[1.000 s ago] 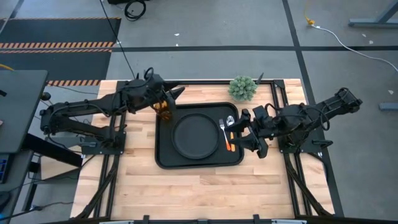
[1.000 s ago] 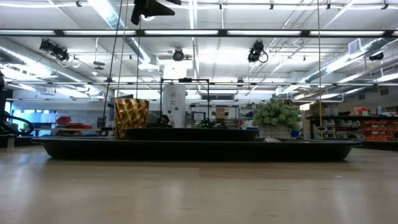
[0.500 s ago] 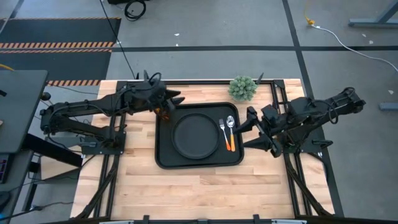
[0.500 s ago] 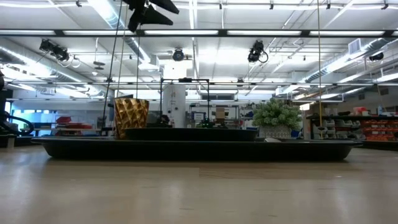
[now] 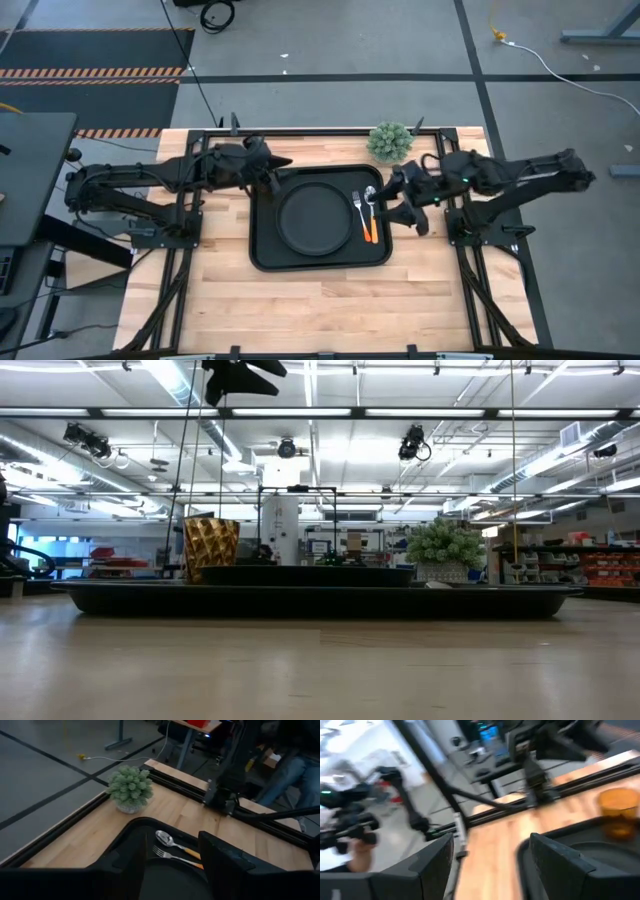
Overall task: Pick and place plate/cup/fork/spoon on tray
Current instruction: Return to Home Position
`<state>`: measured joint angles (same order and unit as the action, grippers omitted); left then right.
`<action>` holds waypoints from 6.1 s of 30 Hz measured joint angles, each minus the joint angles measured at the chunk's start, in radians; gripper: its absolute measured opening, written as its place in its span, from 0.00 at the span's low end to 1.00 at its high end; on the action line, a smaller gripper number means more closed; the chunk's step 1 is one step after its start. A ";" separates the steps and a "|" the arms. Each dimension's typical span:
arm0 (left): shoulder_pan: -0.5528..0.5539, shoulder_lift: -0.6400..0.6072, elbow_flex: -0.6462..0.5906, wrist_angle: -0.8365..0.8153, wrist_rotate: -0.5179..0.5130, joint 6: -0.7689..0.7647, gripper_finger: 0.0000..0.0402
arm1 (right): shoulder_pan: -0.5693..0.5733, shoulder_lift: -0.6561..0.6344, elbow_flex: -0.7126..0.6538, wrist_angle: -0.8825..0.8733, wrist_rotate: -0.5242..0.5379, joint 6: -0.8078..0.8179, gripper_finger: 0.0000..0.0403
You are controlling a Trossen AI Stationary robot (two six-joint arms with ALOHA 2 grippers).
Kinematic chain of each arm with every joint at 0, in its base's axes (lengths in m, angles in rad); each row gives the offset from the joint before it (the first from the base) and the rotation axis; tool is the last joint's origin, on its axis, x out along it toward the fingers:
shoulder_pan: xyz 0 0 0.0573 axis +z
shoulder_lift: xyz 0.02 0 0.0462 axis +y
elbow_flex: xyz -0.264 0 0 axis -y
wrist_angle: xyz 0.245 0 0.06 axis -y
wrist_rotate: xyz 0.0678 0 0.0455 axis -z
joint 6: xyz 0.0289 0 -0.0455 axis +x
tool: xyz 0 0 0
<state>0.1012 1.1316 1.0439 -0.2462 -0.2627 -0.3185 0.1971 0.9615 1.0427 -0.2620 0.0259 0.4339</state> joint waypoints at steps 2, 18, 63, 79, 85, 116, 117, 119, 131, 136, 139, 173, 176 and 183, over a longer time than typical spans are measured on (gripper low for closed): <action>-0.015 0.000 0.000 0.000 -0.011 0.001 0.46 | -0.067 0.000 -0.059 0.083 -0.133 0.020 0.66; -0.028 0.000 0.000 -0.057 -0.037 -0.011 0.46 | -0.531 -0.216 -0.390 0.486 -0.695 0.096 0.66; 0.221 -0.346 -0.446 0.378 0.227 0.167 0.46 | -0.389 -0.933 -0.688 0.195 -0.391 -0.155 0.66; 0.160 -0.570 -0.446 0.208 0.214 0.191 0.46 | -0.226 -0.932 -0.978 0.511 -0.251 -0.199 0.66; 0.135 -0.561 -0.446 0.210 0.137 0.201 0.46 | -0.196 -0.932 -0.978 0.515 -0.251 -0.213 0.66; 0.319 -0.573 -1.036 0.986 0.275 0.071 0.46 | 0.039 -0.928 -1.036 0.431 0.210 -0.116 0.66; 0.322 -0.580 -1.036 0.990 0.278 0.074 0.46 | 0.044 -0.928 -1.036 0.427 0.207 -0.097 0.66; 0.330 -0.598 -1.036 0.991 0.281 0.075 0.46 | 0.051 -0.927 -1.036 0.418 0.189 -0.060 0.66; 0.340 -0.609 -1.036 0.923 0.279 0.041 0.46 | 0.053 -0.927 -1.036 0.418 0.136 -0.043 0.66; 0.340 -0.609 -1.036 0.906 0.279 -0.011 0.46 | 0.049 -0.927 -1.036 0.418 0.140 -0.095 0.66; 0.340 -0.609 -1.036 0.906 0.279 -0.011 0.46 | 0.049 -0.927 -1.035 0.395 0.136 -0.136 0.66; 0.678 -0.717 -1.037 0.986 0.571 -0.199 0.46 | 0.051 -0.927 -1.035 0.308 0.045 0.038 0.66; 0.728 -0.758 -1.037 1.012 0.638 -0.215 0.46 | 0.051 -0.927 -1.035 0.329 0.084 0.024 0.66; 0.786 -0.846 -1.037 1.005 0.645 -0.212 0.46 | 0.051 -0.927 -1.035 0.351 0.077 0.018 0.66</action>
<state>0.8876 0.2854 0.0071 0.7584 0.3820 -0.5303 0.2484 0.0345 0.0074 0.0887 0.1032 0.4519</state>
